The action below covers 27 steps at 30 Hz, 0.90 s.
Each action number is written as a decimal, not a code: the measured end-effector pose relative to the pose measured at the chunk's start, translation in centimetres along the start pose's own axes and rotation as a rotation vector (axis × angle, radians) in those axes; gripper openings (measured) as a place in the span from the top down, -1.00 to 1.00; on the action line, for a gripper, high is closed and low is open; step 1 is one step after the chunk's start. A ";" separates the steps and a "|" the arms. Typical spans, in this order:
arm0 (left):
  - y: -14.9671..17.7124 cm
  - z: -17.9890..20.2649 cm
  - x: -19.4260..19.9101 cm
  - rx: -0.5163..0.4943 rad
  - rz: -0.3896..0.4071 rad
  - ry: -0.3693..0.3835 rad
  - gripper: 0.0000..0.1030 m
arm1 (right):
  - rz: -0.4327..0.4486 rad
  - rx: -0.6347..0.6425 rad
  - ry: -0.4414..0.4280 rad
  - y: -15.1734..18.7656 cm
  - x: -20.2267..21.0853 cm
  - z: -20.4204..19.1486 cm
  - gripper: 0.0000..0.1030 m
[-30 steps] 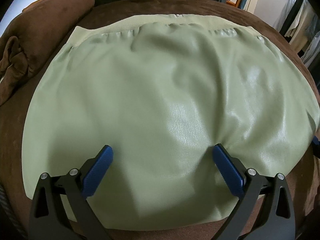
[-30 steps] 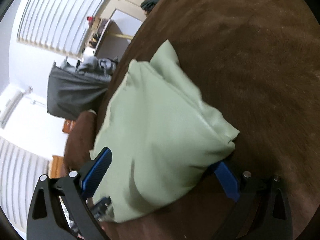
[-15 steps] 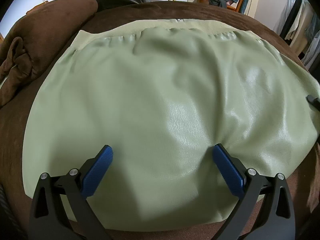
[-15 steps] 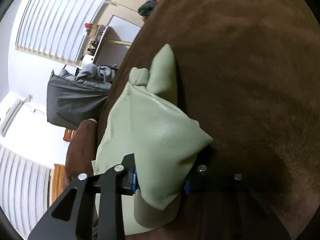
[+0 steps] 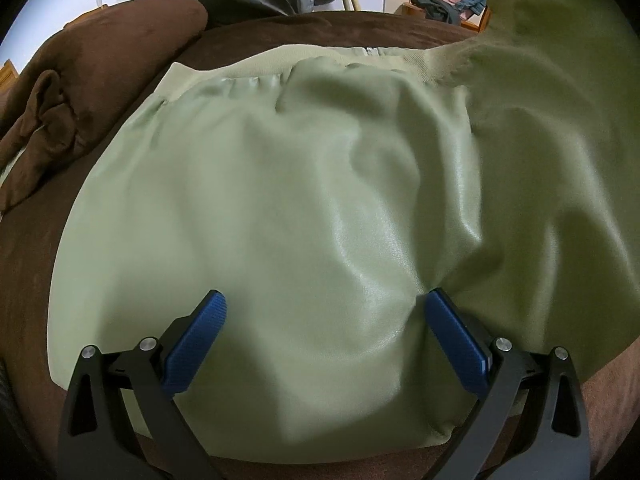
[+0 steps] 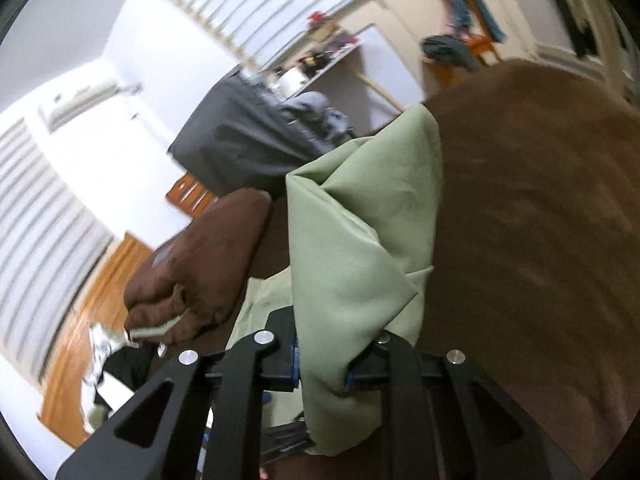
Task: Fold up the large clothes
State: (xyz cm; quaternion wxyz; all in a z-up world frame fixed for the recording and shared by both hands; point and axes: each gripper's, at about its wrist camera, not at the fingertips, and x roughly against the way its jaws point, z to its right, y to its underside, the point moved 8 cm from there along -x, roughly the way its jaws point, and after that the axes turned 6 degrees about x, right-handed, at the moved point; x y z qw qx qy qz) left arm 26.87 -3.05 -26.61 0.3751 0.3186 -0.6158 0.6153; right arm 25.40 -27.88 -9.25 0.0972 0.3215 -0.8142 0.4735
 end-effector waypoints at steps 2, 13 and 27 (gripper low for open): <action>0.0 0.0 0.0 0.001 0.001 0.000 -0.89 | 0.011 0.025 0.019 -0.1 -0.3 -1.0 0.72; -0.7 -0.9 0.7 0.006 0.002 0.015 -0.86 | -0.018 0.081 0.077 -0.6 -1.7 -3.9 0.72; 0.2 -16.9 10.0 0.236 0.088 -0.051 -0.87 | -0.134 0.365 0.020 3.5 -9.8 -17.6 0.73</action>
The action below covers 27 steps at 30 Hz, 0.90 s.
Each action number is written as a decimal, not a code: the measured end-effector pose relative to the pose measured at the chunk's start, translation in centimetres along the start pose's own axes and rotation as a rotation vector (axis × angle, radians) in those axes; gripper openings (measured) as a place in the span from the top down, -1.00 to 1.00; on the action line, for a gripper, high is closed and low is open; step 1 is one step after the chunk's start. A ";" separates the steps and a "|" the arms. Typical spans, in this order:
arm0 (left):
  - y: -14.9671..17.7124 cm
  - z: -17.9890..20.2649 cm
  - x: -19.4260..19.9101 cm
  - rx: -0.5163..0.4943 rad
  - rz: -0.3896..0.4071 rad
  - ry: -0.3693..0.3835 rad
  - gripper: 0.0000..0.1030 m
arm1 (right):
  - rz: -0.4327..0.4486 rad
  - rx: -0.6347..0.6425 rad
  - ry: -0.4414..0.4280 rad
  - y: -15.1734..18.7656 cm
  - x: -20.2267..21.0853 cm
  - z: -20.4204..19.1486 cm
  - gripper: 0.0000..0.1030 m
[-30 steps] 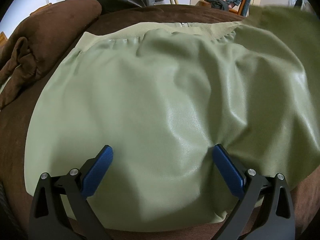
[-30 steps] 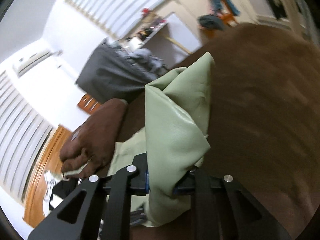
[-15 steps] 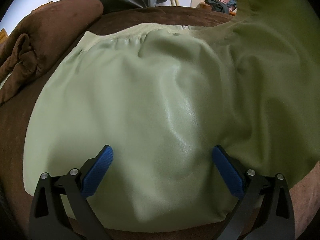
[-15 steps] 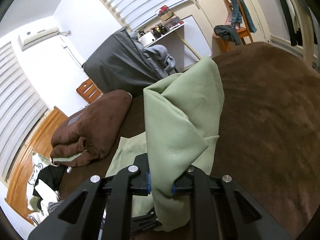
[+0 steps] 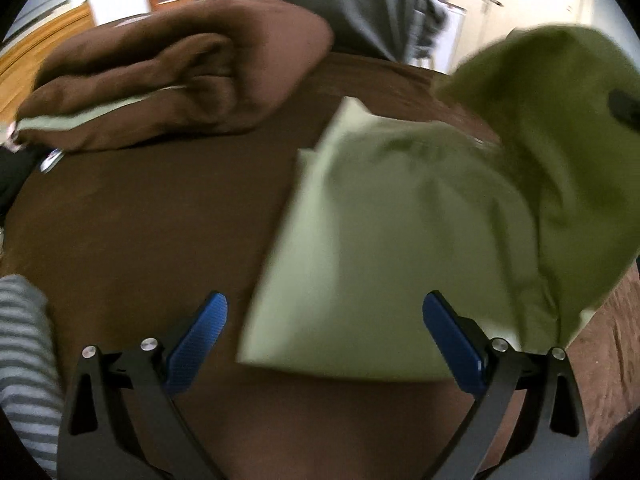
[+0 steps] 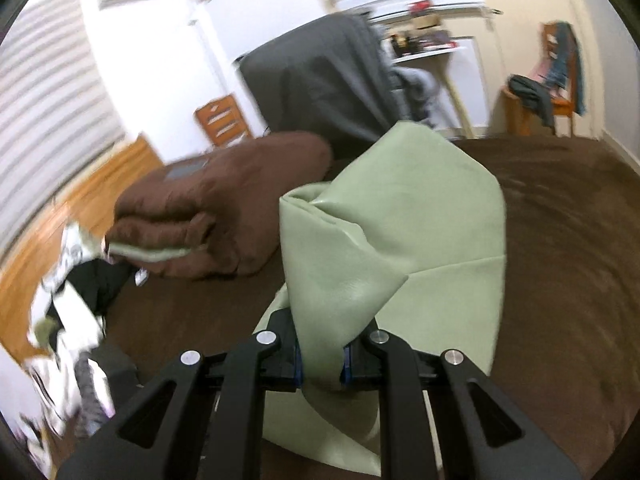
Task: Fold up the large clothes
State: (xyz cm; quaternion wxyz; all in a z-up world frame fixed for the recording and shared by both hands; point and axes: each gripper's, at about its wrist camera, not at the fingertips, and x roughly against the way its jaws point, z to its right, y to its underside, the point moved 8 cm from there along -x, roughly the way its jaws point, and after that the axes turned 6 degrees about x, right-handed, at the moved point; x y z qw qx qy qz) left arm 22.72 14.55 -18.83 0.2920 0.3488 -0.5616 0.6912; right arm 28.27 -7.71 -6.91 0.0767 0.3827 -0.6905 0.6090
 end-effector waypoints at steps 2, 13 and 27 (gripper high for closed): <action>0.4 -2.4 0.8 0.031 0.001 -0.028 -0.87 | -0.045 0.066 -0.006 0.7 -2.2 -2.4 0.73; 3.5 -9.8 0.7 0.182 -0.061 -0.091 -0.87 | -0.016 0.203 0.042 -4.2 -6.9 -7.0 0.73; 3.8 -11.4 2.0 0.153 -0.065 -0.145 -0.87 | -0.315 0.210 -0.124 6.2 -13.8 -10.1 0.70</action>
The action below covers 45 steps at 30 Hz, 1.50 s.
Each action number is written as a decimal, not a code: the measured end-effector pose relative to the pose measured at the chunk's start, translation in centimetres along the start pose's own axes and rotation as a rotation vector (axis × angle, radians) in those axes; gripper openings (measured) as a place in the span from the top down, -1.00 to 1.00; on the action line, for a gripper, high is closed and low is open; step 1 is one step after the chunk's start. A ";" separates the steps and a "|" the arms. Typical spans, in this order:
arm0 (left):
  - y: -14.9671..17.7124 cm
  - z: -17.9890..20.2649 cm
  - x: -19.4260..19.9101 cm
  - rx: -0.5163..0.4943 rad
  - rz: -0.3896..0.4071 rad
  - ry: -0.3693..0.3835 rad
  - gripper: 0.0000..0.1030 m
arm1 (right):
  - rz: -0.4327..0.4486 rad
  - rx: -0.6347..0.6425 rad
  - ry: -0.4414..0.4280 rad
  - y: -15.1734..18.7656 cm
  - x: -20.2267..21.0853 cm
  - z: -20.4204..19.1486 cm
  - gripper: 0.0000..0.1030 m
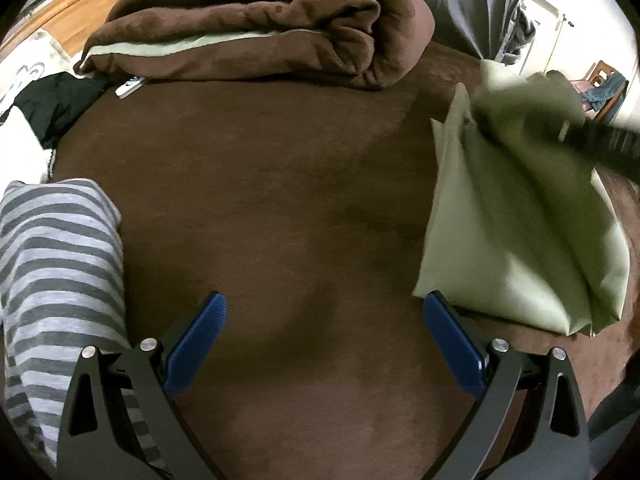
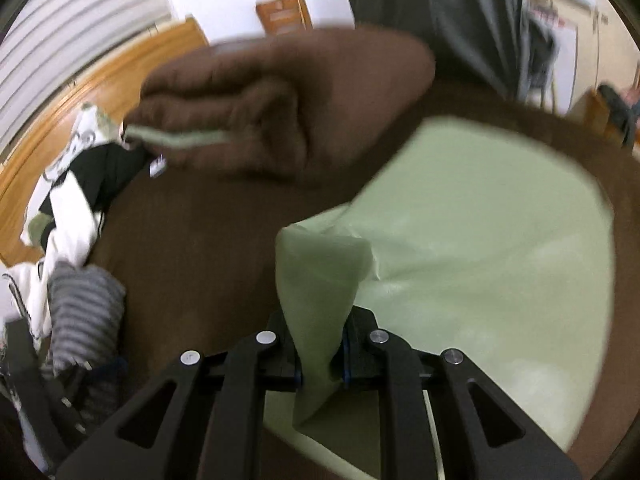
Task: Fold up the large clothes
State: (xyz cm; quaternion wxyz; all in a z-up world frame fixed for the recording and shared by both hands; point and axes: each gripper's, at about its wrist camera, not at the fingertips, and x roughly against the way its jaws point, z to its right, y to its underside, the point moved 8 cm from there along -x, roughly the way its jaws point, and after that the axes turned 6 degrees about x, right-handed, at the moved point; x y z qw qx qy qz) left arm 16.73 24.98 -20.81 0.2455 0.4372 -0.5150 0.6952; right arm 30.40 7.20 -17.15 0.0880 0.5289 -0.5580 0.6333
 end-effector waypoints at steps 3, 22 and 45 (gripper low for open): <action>0.3 -0.7 0.0 -0.004 -0.006 -0.018 -0.87 | -0.082 -0.043 -0.032 3.3 -2.6 -0.1 0.69; -2.4 1.2 1.8 -0.016 0.046 0.090 -0.87 | 0.044 -0.041 -0.062 4.1 7.3 2.8 -0.35; -3.5 13.6 -2.8 -0.331 -0.175 0.327 0.74 | -0.015 -0.234 0.011 12.6 10.5 13.1 -0.45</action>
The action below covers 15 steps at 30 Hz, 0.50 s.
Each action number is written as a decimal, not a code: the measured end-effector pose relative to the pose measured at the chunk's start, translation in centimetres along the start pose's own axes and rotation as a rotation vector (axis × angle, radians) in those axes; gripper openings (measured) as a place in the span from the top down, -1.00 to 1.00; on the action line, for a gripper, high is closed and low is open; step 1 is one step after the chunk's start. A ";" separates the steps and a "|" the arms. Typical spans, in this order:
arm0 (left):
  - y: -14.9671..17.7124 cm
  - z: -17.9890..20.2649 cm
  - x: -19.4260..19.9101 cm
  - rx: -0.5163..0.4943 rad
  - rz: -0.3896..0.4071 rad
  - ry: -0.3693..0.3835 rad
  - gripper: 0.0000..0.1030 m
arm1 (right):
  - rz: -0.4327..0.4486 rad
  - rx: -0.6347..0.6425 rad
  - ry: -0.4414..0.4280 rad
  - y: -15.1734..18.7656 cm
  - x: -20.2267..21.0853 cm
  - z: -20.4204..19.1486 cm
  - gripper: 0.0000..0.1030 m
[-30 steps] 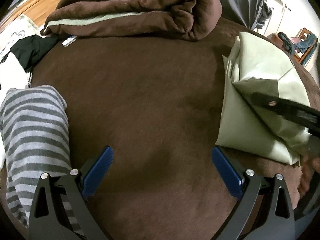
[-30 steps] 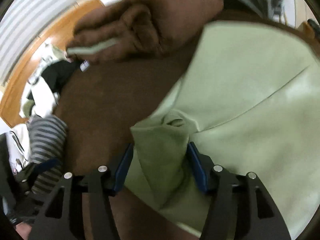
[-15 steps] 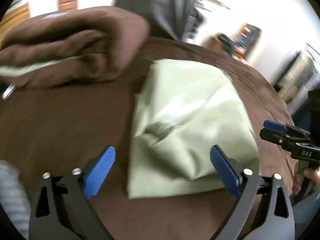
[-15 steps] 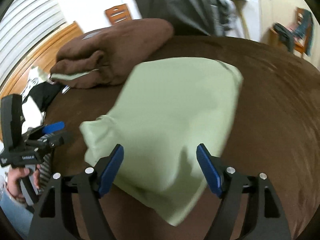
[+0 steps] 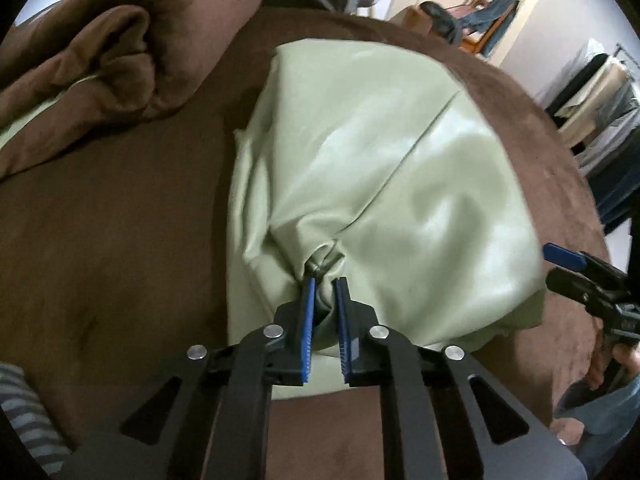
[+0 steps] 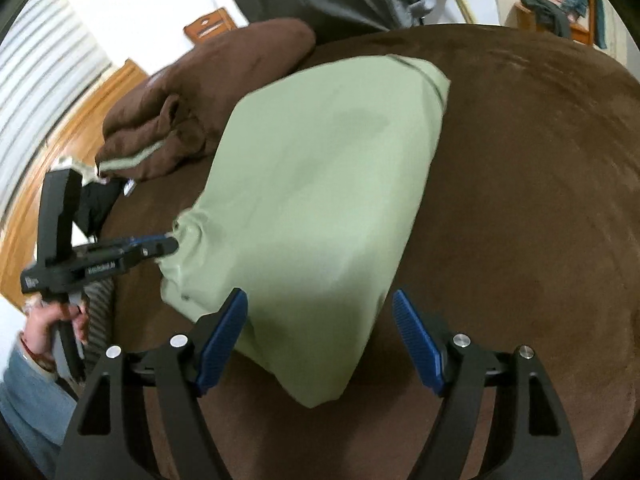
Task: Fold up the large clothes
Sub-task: 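Grasp the folded bundle edge with the left gripper and tuck it in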
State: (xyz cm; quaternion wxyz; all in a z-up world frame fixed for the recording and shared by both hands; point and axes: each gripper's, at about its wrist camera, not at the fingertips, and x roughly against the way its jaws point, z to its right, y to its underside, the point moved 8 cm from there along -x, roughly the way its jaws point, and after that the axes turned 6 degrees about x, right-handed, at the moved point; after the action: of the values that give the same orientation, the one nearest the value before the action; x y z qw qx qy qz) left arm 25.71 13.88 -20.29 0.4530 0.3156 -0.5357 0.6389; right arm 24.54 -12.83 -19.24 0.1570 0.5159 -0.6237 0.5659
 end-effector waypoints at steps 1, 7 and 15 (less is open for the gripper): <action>0.1 -0.3 0.1 0.007 -0.006 0.001 0.73 | -0.010 0.033 0.002 0.4 -0.1 -0.7 -0.45; 0.5 -0.6 0.5 0.005 -0.004 -0.024 0.45 | -0.069 0.200 0.071 2.7 -1.1 -2.9 -0.45; 0.8 -1.2 -0.4 0.057 -0.002 0.040 0.73 | -0.050 0.217 0.166 2.8 -1.9 -1.0 0.12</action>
State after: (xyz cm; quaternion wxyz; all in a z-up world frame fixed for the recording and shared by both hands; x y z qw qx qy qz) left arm 25.21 14.94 -21.29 0.4549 0.3160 -0.5077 0.6598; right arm 22.68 -11.53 -21.90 0.1658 0.4966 -0.5306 0.6666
